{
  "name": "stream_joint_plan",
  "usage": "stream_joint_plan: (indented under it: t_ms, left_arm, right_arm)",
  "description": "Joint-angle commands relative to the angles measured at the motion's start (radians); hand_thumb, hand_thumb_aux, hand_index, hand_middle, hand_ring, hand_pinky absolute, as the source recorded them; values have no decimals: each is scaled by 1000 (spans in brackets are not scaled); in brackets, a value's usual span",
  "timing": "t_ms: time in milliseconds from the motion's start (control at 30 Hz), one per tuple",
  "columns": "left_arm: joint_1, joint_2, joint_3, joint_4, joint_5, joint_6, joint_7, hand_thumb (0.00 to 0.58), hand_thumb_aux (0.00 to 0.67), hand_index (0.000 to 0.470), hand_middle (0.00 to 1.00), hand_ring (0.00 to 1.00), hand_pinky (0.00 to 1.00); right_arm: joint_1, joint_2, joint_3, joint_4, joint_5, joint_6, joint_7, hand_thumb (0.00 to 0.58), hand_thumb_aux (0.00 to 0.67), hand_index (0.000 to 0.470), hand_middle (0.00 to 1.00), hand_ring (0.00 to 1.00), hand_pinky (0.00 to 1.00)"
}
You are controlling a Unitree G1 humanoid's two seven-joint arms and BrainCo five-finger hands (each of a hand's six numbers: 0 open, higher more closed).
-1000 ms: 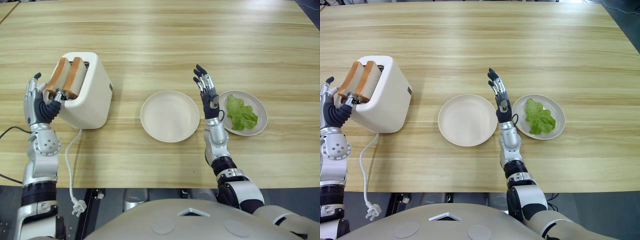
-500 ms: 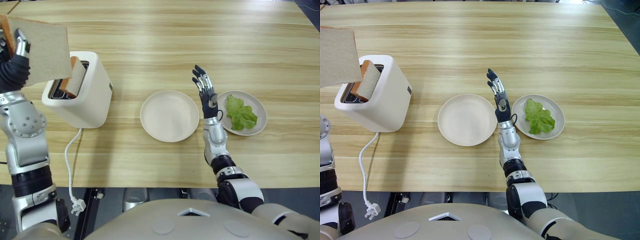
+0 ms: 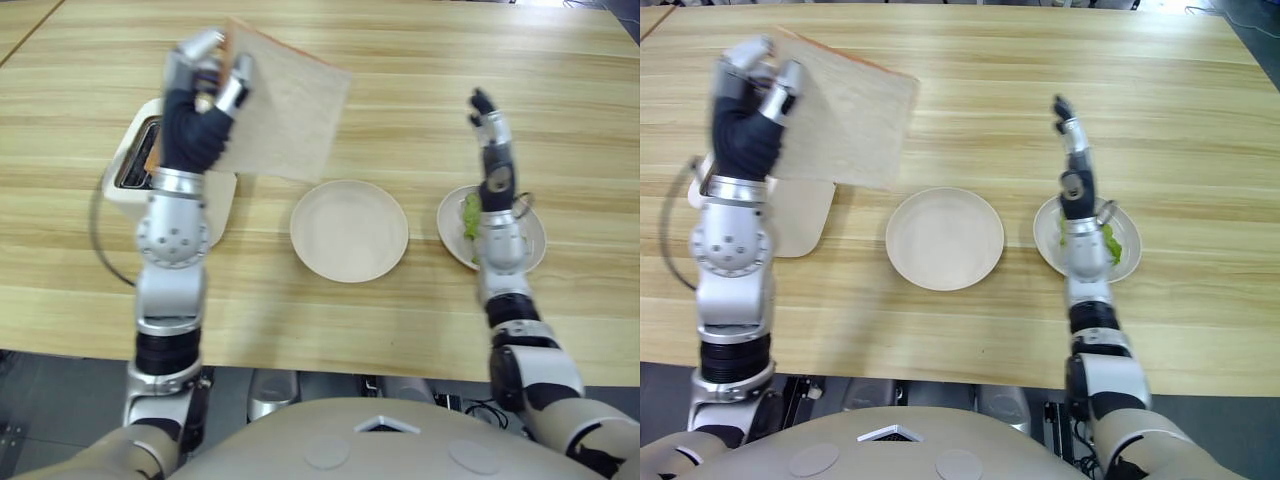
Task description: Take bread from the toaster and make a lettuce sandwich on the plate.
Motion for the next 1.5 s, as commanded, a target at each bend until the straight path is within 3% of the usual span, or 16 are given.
stream_joint_plan:
  t_ms: [33, 167, 500, 800, 1033, 1067, 1100, 1133, 1167, 1200, 1233, 1500]
  left_arm:
    - [30, -94, -59, 266, 3, 5, 30, 580, 670, 460, 1000, 1000, 1000]
    - [49, -168, -62, 488, 7, -62, 78, 580, 670, 460, 1000, 1000, 1000]
    - [22, -284, 7, 806, -88, -154, 139, 580, 670, 460, 1000, 1000, 1000]
    - [0, -304, -5, 877, -77, -192, 210, 580, 670, 460, 1000, 1000, 1000]
    - [10, -294, -53, 855, -30, -189, 235, 580, 670, 460, 1000, 1000, 1000]
    - [12, -292, -64, 844, -20, -185, 235, 578, 628, 431, 1000, 1000, 1000]
    - [15, -287, -77, 829, -6, -181, 236, 508, 434, 298, 1000, 1000, 1000]
    - [17, -283, -88, 815, 6, -178, 236, 458, 363, 249, 1000, 1000, 1000]
    - [20, -280, -97, 799, 15, -173, 237, 160, 100, 69, 1000, 1000, 1000]
    - [22, -275, -104, 784, 24, -168, 239, 160, 100, 69, 1000, 1000, 1000]
    - [24, -272, -109, 771, 30, -162, 240, 0, 0, 0, 1000, 1000, 1000]
    - [42, -242, -129, 649, 96, -128, 257, 0, 0, 0, 1000, 1000, 1000]
  right_arm:
    - [66, -115, 12, -31, -229, 133, -151, 0, 0, 0, 0, 0, 0]
    - [125, -222, 63, -83, -432, 250, -308, 0, 0, 0, 0, 0, 0]
    - [116, -316, 230, -44, -630, 428, -469, 0, 0, 0, 0, 0, 0]
    - [141, -356, 394, -64, -729, 643, -374, 0, 0, 0, 0, 0, 0]
    - [107, -341, 447, -12, -687, 651, -353, 0, 0, 0, 0, 0, 0]
    - [105, -343, 451, -9, -683, 651, -355, 0, 0, 0, 0, 0, 0]
    - [103, -343, 455, -6, -679, 652, -358, 0, 0, 0, 0, 0, 0]
    - [101, -343, 457, -5, -675, 652, -360, 0, 0, 0, 0, 0, 0]
    - [99, -343, 459, -4, -672, 653, -361, 0, 0, 0, 0, 0, 0]
    - [96, -343, 461, -1, -670, 653, -362, 0, 0, 0, 0, 0, 0]
    - [94, -343, 463, 1, -669, 653, -363, 0, 0, 0, 0, 0, 0]
    - [78, -342, 486, 11, -657, 659, -365, 0, 0, 0, 0, 0, 0]
